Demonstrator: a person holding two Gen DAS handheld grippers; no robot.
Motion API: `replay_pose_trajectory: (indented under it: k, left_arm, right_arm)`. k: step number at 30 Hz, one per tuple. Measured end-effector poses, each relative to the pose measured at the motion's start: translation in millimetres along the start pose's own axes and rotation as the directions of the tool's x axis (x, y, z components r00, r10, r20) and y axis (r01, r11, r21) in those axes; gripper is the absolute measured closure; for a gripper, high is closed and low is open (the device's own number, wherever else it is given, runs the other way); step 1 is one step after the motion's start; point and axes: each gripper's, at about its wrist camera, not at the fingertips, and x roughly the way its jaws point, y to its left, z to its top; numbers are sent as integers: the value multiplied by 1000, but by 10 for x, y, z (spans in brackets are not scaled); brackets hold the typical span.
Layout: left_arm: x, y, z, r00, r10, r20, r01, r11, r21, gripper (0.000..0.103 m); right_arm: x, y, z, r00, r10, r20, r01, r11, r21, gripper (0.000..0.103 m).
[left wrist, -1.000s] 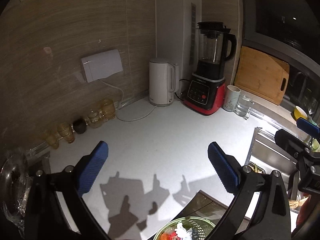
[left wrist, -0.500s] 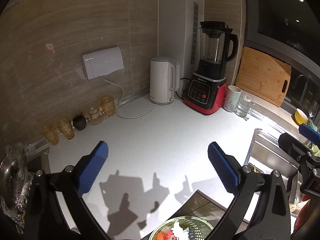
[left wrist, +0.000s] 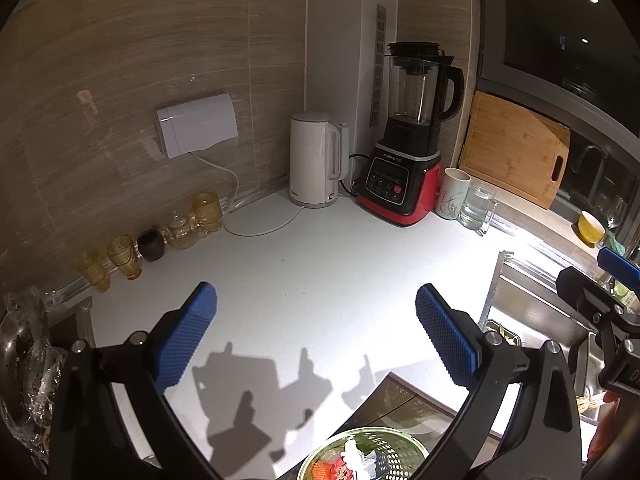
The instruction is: Collect trash
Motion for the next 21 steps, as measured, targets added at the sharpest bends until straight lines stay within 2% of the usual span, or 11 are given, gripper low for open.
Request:
replay_pose_trajectory:
  k: [21]
  left_arm:
    - [-53, 13, -29, 1000, 4, -1, -4, 1000, -5, 8]
  right_arm:
    - [-46, 24, -1, 1000, 1, 4, -1, 1000, 8, 2]
